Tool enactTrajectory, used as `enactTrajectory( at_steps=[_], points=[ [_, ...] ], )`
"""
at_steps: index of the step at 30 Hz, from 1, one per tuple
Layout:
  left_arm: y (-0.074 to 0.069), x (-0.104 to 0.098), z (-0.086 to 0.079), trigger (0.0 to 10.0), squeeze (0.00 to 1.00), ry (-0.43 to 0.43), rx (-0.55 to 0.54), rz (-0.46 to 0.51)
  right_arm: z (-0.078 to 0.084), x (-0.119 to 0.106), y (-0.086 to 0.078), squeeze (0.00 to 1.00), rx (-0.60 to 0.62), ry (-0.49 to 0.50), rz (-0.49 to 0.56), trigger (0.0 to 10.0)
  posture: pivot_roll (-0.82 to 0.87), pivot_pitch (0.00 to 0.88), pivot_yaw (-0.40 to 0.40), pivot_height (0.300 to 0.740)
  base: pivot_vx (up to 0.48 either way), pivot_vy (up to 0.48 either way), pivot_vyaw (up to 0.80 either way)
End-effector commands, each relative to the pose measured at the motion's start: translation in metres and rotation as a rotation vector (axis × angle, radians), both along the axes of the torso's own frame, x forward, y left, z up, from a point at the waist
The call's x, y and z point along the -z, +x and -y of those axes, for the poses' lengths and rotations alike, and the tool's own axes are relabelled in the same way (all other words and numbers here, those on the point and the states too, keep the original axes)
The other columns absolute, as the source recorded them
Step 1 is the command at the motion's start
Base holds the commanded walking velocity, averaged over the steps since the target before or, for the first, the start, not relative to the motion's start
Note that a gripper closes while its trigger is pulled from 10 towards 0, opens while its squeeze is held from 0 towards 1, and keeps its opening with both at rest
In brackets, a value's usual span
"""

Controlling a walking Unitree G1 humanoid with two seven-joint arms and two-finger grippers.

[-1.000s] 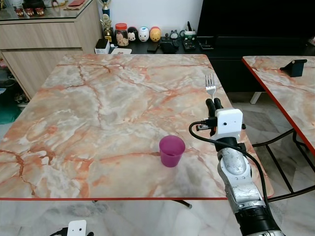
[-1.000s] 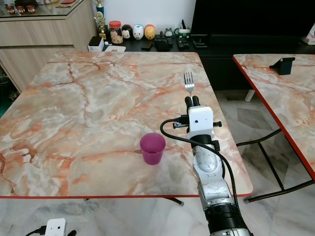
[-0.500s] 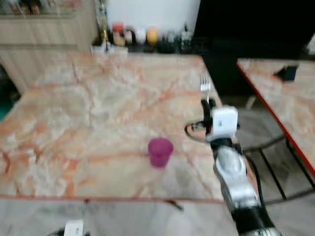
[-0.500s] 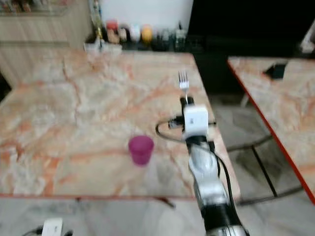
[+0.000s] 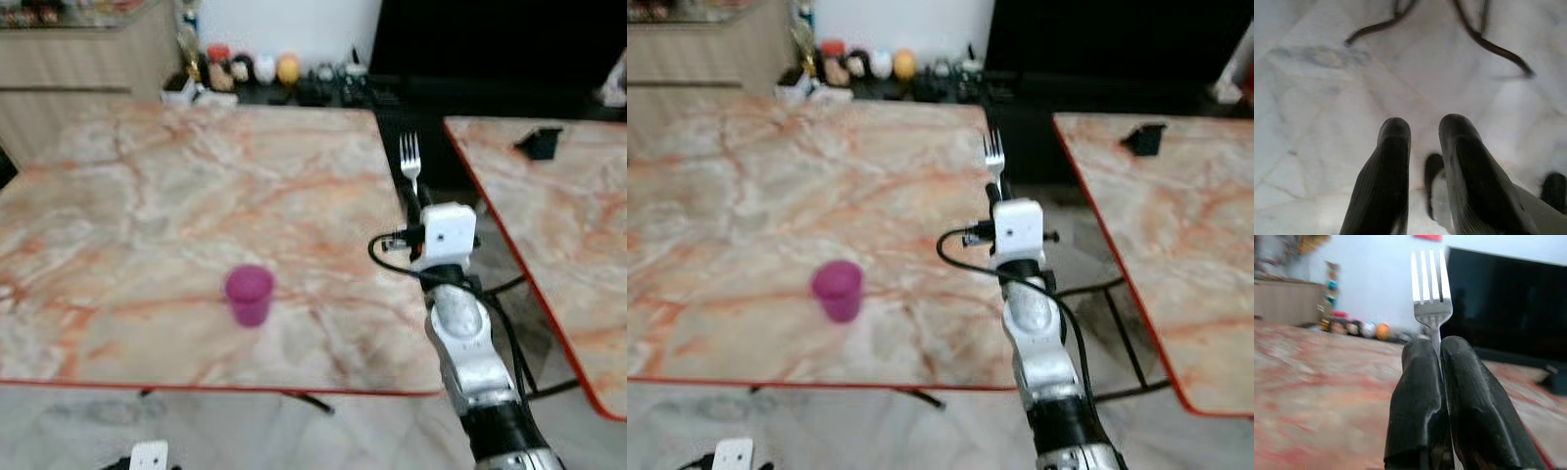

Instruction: Setting the table

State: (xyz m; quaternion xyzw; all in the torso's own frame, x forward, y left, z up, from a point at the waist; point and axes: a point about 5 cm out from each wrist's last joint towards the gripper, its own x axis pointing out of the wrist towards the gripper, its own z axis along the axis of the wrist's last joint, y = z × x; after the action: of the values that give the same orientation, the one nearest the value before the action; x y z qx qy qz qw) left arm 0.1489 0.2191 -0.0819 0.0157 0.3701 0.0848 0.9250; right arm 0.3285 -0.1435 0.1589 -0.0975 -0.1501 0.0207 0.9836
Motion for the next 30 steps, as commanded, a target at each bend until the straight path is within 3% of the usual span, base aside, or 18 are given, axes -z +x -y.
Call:
enactTrajectory(
  at_steps=[1,30],
  points=[
    [-0.0035,0.0013,-0.0016,10.0,0.0,0.01,0.008,-0.015,-0.0003,-0.0059,0.0014,0.0,-0.001,0.012,0.021,10.0,0.02,0.0,-0.007,0.74,0.0,-0.341,0.0],
    [-0.0075,0.0031,-0.0017,10.0,0.0,0.008,0.026,-0.032,-0.0062,-0.0037,-0.0002,0.0,-0.031,-0.005,0.01,10.0,0.01,0.0,-0.003,0.74,0.0,-0.333,0.0]
  ],
)
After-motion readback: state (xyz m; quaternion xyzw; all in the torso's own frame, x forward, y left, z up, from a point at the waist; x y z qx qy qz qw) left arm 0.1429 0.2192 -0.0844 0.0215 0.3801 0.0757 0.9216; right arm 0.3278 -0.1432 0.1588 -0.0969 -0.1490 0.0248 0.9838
